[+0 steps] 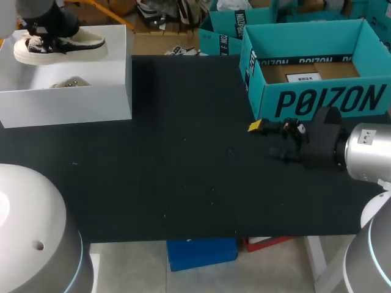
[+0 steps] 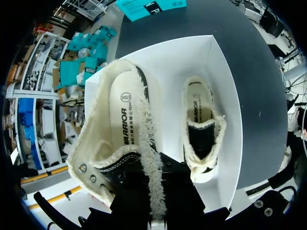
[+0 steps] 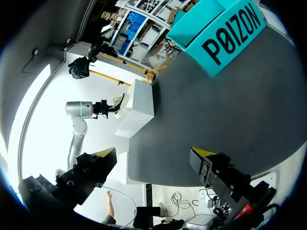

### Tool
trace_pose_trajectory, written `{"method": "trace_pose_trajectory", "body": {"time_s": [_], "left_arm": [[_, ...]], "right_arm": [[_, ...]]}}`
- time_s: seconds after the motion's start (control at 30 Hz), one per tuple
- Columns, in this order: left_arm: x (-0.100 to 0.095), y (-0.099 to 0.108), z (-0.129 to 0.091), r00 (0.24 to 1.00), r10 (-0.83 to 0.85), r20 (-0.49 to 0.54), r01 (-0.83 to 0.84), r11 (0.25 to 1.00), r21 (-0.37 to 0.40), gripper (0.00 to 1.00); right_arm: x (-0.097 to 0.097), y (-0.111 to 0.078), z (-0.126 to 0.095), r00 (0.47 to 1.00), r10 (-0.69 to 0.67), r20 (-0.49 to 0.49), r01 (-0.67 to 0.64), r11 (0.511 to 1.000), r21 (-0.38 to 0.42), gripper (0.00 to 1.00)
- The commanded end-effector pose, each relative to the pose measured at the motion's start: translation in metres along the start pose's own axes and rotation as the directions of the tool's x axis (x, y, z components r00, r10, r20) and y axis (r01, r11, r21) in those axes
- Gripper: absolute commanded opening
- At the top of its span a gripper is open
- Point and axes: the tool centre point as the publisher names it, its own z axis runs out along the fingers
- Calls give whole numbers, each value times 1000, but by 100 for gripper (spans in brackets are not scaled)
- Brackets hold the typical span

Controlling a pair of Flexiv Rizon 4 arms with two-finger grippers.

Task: Take the shoe out of the shoebox, open the shoe tongue, remove and reinsert the insole, then place the shoe into the shoebox

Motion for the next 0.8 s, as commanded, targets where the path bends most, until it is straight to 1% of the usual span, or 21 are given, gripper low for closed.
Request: {"method": "trace_pose_trajectory", "body": {"time_s": [0.03, 0.6, 0.7, 0.8], "left_arm": [[1, 4, 4, 1000, -8, -5, 8, 1000, 3, 0], [2, 4, 5, 1000, -9, -6, 9, 1000, 3, 0], [-3, 0, 8, 1000, 10, -15, -9, 1000, 29, 0], [-7, 0, 6, 1000, 13, 6, -13, 1000, 27, 0]], "right_arm": [[0, 0, -1, 1000, 0, 0, 0, 1000, 1, 100], [0, 0, -1, 1000, 0, 0, 0, 1000, 1, 100], [0, 0, -1, 1000, 0, 0, 0, 1000, 1, 100], [0, 0, -1, 1000, 0, 0, 0, 1000, 1, 100]]}}
